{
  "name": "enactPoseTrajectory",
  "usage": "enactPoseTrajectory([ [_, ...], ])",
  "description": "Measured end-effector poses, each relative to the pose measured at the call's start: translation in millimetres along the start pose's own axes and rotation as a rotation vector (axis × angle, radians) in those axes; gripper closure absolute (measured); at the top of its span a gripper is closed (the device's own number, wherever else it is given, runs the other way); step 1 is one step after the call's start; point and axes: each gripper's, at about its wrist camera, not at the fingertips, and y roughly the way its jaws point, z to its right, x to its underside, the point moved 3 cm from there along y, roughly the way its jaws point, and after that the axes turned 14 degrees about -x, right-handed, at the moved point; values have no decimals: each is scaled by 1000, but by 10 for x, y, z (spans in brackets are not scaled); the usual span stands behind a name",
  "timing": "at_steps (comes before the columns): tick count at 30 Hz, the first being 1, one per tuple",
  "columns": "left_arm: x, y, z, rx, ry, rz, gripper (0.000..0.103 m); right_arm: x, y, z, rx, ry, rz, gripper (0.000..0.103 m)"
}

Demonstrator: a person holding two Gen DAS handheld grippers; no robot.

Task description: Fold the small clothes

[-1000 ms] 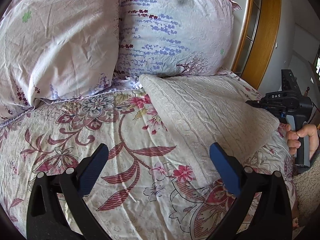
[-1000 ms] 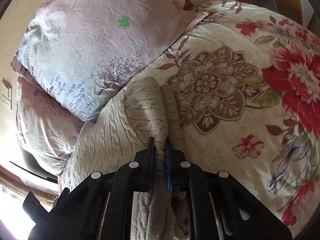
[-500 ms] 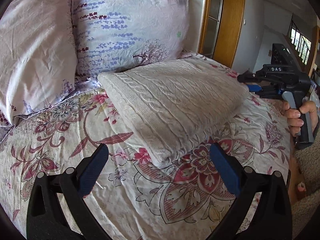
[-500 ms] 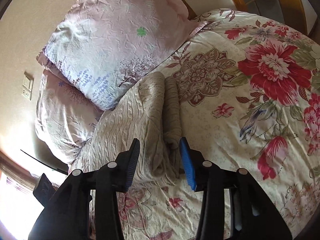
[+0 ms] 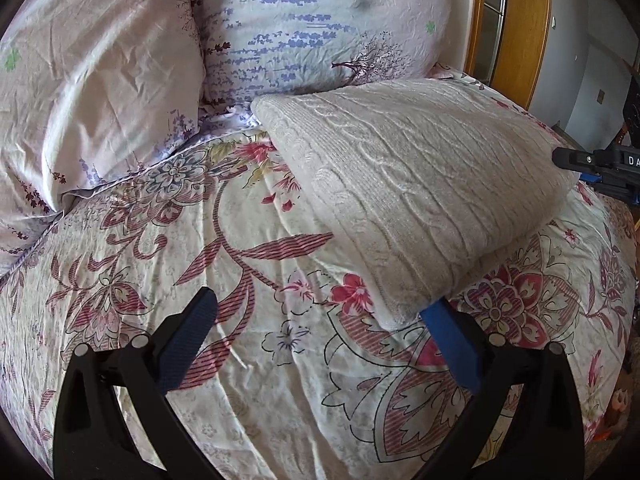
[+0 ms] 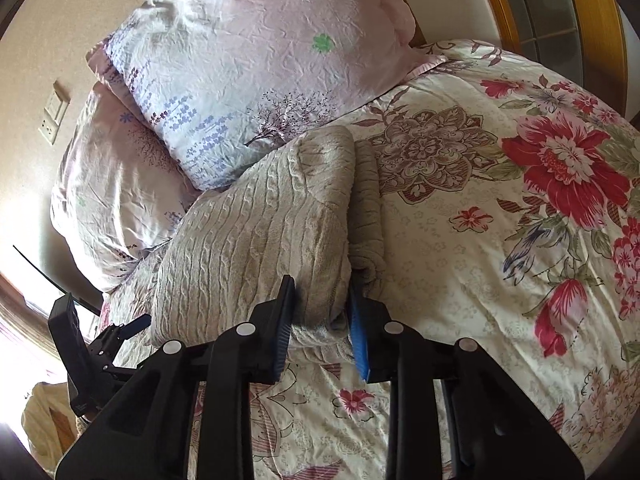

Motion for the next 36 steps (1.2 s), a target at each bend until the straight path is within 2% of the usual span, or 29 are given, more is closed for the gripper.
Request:
enactPoseTrajectory([
  [4, -9, 27, 0, 3, -6, -10, 2, 15, 17, 45, -3, 12, -1, 77],
  [9, -16, 71, -27, 5, -27, -23, 2, 39, -33, 17, -3, -5, 29, 91],
  [12, -18, 71, -66, 8, -47, -21, 2, 37, -151, -14, -55, 16, 66, 92],
  [17, -13, 91, -80, 15, -62, -34, 2, 181, -22, 103, 28, 38, -7, 93],
  [21, 8, 200, -130, 43, -95, -82, 2, 201, 6, 143, 25, 55, -8, 92],
  [24, 21, 172, -132, 51, -87, -77, 2, 190, -8, 171, -8, 70, -21, 92],
  [26, 44, 101, -164, 69, -91, -84, 2, 166, -68, 230, -62, 123, -21, 83],
  [27, 59, 39, -199, 90, -98, -82, 2, 145, -118, 254, -85, 147, -17, 72],
  [28, 85, -36, -244, 112, -111, -72, 2, 109, -177, 283, -98, 164, -10, 57],
  [29, 97, -103, -310, 132, -133, -55, 2, 62, -243, 308, -101, 175, 2, 50],
  [30, 102, -163, -388, 153, -168, -34, 2, -2, -301, 329, -102, 185, 17, 36],
  [31, 91, -204, -472, 182, -212, -14, 2, -70, -344, 349, -111, 199, 28, 32],
  [33, 31, -226, -635, 242, -322, -2, 2, -232, -356, 373, -147, 236, 26, 10],
  [36, -126, -49, -784, 256, -481, -61, 2, -460, -192, 363, -212, 288, -11, 10],
])
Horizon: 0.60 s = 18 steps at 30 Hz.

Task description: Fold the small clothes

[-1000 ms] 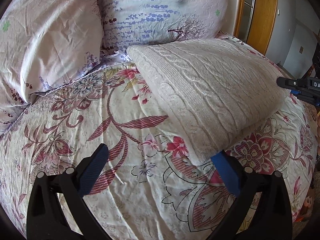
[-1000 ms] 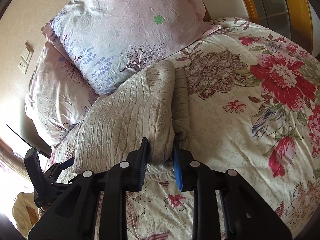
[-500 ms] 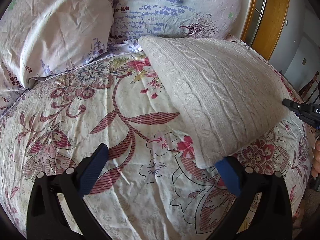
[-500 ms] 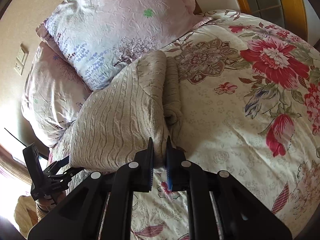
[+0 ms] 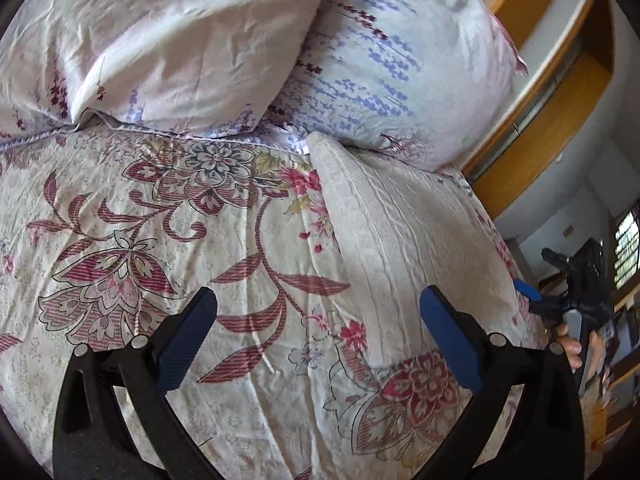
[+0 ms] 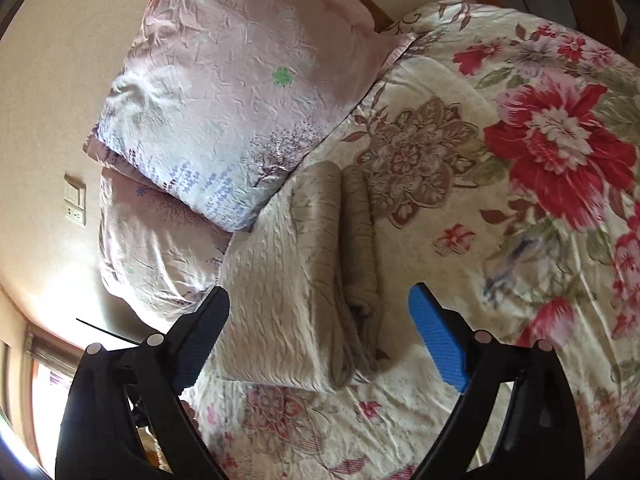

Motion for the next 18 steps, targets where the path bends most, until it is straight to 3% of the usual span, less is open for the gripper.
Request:
enactPoseTrajectory([
  [4, -205, 406, 29, 52, -124, -138, 2, -186, 411, 7, 69, -6, -105, 10],
  [7, -268, 656, 164, 114, -156, -220, 2, -226, 674, 100, 111, 7, -188, 13],
  [10, -335, 740, 356, 142, -104, -214, 2, -251, 815, 219, 135, 27, -219, 15],
  [13, -362, 849, 514, 147, -69, -226, 3, -264, 855, 269, 102, 31, -227, 17],
  [14, -372, 876, 563, 147, -59, -218, 2, -256, 866, 271, 78, 36, -235, 25],
  [16, -377, 915, 672, 169, -36, -219, 9, -204, 913, 293, 34, 56, -267, 32],
  [18, -366, 959, 754, 225, -42, -245, 25, -178, 931, 300, 6, 51, -270, 37],
])
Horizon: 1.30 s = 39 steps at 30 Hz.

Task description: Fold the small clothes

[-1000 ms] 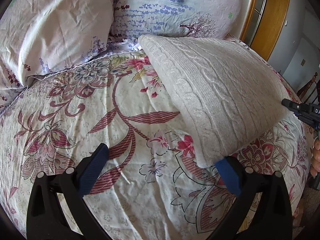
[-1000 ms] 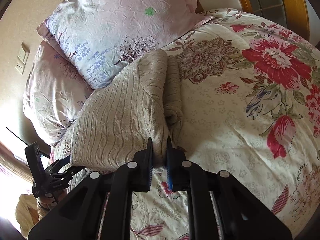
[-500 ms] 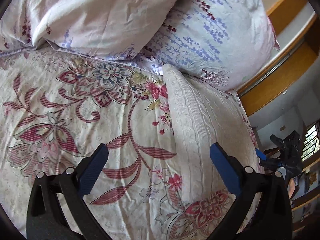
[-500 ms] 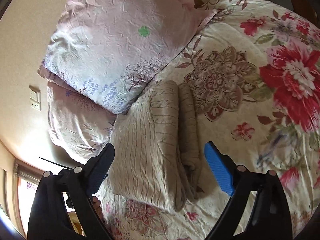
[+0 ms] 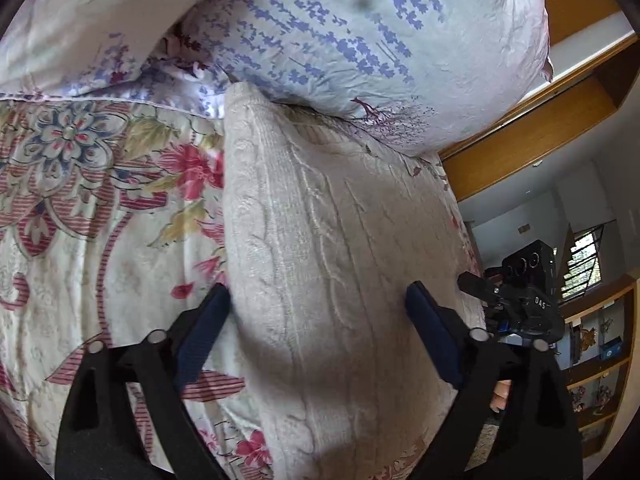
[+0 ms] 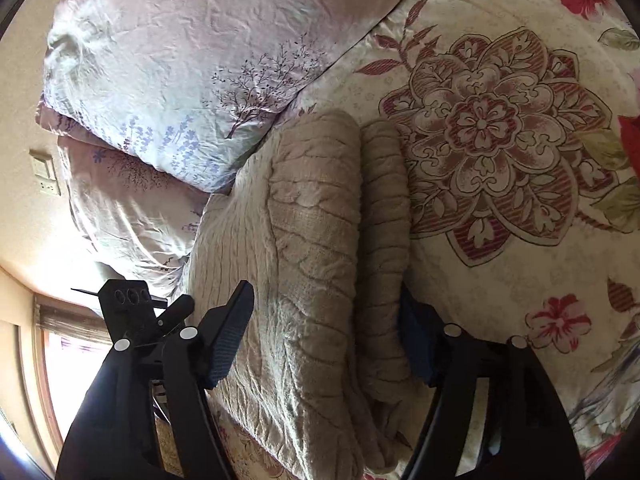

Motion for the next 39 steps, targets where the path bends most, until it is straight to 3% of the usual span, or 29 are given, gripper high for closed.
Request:
enactPoseTrajectory([
  [2, -41, 18, 1, -10, -21, 27, 28, 14, 14, 60, -47, 24, -6, 51],
  [3, -39, 21, 9, -13, -29, 38, 34, 22, 24, 106, -73, 42, -5, 60],
  [7, -32, -58, -82, 32, -69, 48, 59, 76, -7, 113, -132, 40, 15, 68],
  [9, -45, -124, -117, 66, -75, 48, 64, 106, -17, 34, -155, 27, 28, 69],
  [15, 58, -479, -290, 62, -56, 91, 66, 249, 155, -419, -232, -52, 2, 71],
  [22, 243, -1234, -909, -15, -124, 208, 66, 500, 852, -909, -268, -171, -112, 71],
  [24, 261, -1281, -1090, -81, -144, 217, 64, 553, 1123, -904, -217, -182, -139, 71],
  [26, 275, -1148, -1255, -163, -167, 184, 60, 600, 1352, -791, -111, -183, -153, 71],
  [27, 299, -1058, -1314, -175, -180, 171, 54, 610, 1409, -739, -63, -188, -141, 69],
  [30, 301, -1079, -1359, -203, -165, 206, 44, 609, 1364, -699, -66, -161, -143, 64],
  [32, 312, -1210, -1283, -276, -113, 257, 42, 550, 1171, -704, -55, -167, -110, 61],
  [33, 339, -1310, -1242, -330, -82, 301, 35, 508, 1064, -730, -55, -174, -69, 59],
  [34, 356, -1407, -1191, -389, -54, 350, 22, 458, 952, -757, -57, -186, -22, 59],
  [36, 417, -1582, -1064, -500, -5, 443, 8, 356, 817, -776, -61, -194, 37, 59],
  [39, 541, -1691, -870, -549, 88, 497, 3, 276, 941, -766, -63, -170, 13, 60],
])
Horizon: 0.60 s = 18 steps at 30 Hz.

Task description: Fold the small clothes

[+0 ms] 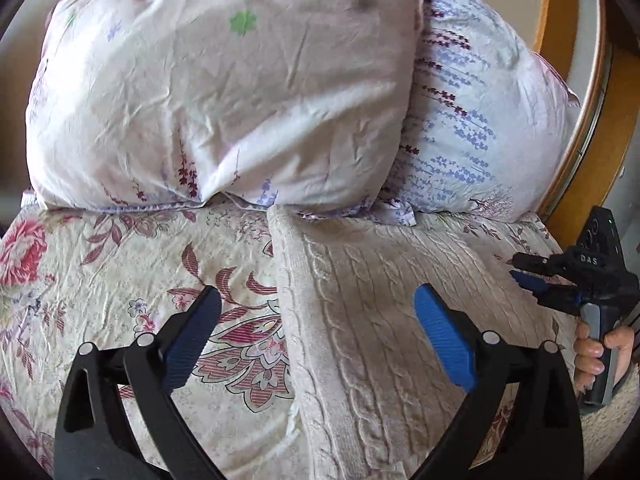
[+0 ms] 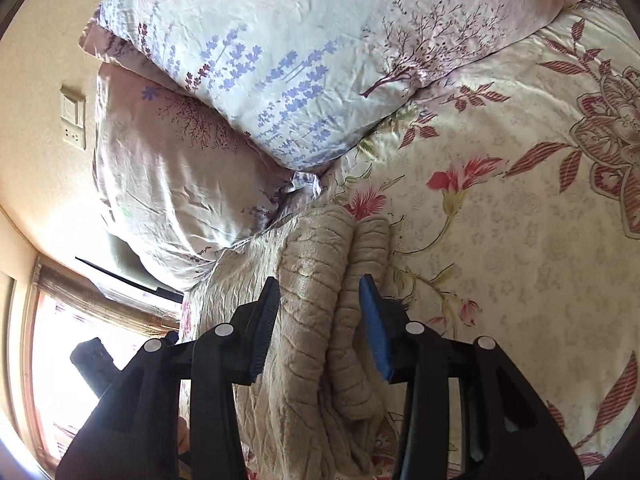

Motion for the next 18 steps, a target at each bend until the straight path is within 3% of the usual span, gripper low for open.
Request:
enactPoseTrajectory([
  [1, 11, -43, 76, -6, 28, 10, 2, 34, 87, -18, 4, 0, -14, 61],
  [2, 19, -54, 146, -14, 54, 14, 2, 34, 194, -41, 0, -4, -25, 72],
  [3, 31, -52, 221, -22, 79, 15, 2, 51, 271, -51, 5, -16, -36, 89],
  [7, 121, -25, 372, -49, 153, 14, 2, 2, 210, -51, 40, -22, 28, 95],
  [11, 194, -12, 407, -67, 184, 10, 2, -63, 233, 54, 131, 16, 39, 95],
  [14, 254, -60, 330, -80, 191, 6, 2, -21, 240, 63, 110, 17, 13, 93],
  [18, 398, -214, 109, -90, 212, 20, 2, 119, -52, -121, 55, -11, 4, 62],
])
